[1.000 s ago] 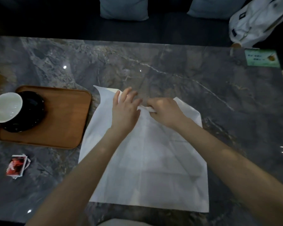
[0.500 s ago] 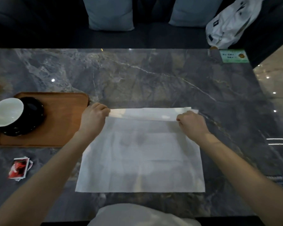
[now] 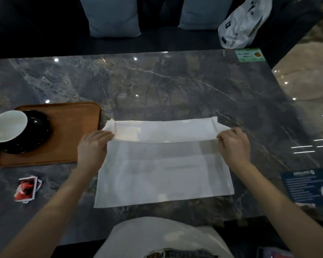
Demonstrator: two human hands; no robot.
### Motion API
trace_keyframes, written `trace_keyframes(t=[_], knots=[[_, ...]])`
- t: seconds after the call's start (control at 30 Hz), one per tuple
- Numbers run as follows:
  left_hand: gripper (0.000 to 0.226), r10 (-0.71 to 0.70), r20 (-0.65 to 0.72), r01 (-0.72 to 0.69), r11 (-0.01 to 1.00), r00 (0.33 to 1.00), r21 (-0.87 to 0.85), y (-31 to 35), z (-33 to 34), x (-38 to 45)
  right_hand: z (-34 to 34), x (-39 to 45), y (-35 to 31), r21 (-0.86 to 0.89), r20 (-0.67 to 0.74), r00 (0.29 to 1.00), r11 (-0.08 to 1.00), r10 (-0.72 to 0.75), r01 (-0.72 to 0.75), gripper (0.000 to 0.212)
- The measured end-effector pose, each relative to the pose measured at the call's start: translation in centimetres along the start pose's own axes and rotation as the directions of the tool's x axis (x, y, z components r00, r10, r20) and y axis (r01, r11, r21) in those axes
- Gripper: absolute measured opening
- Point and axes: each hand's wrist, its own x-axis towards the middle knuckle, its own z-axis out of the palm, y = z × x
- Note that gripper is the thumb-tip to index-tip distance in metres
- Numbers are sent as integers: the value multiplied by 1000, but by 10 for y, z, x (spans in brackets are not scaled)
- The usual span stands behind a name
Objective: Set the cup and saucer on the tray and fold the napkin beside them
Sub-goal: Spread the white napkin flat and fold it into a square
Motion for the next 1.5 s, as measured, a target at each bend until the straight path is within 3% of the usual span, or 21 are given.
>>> trace_keyframes(t=[0.13,0.27,0.47,0.73,1.03,1.5], knots=[[17,59,-9,-59,998,998,-5,-1,-2,-19,3,-28,-2,55,-27,995,994,100,-99,9],[26,140,-7,-140,988,990,-63,10,-2,-43,9,-64,-5,84,22,981,978,190,-192,13],[27,243,41,-239,967,969,-86,25,0,-82,7,-105,-6,143,-10,950,941,311,-306,20],[29,184,41,-180,980,982,-82,20,-4,-122,28,-161,12,183,-186,976,980,114,-79,17],[28,132,1,-132,989,991,-66,20,-2,-139,34,-177,15,171,-111,990,983,86,-66,19],[13,146,131,-141,989,981,-41,10,13,-161,35,-177,12,166,-73,990,980,119,-106,18]])
